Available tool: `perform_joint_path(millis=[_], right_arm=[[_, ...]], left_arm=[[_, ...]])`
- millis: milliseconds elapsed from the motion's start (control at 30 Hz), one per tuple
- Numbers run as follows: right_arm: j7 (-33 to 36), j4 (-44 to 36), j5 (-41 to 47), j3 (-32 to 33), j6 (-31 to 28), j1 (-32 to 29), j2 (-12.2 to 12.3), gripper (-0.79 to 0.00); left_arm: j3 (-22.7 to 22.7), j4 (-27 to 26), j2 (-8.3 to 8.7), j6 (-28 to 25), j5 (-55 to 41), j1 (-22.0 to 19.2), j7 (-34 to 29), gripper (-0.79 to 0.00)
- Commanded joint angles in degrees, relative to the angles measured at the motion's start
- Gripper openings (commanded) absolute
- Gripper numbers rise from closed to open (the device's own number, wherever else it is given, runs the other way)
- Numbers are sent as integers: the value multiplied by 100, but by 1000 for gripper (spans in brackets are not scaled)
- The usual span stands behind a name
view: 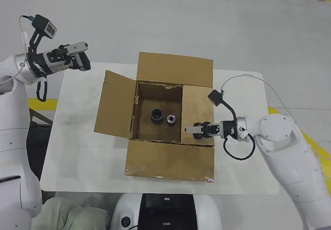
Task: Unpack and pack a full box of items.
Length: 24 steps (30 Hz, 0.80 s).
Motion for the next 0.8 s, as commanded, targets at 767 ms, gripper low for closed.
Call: perform_joint_path(millis=[767], right_arm=[[0, 0, 0, 0, 0, 0, 0, 0]], left_arm=[[33, -92, 59, -641, -225, 620, -15, 0]])
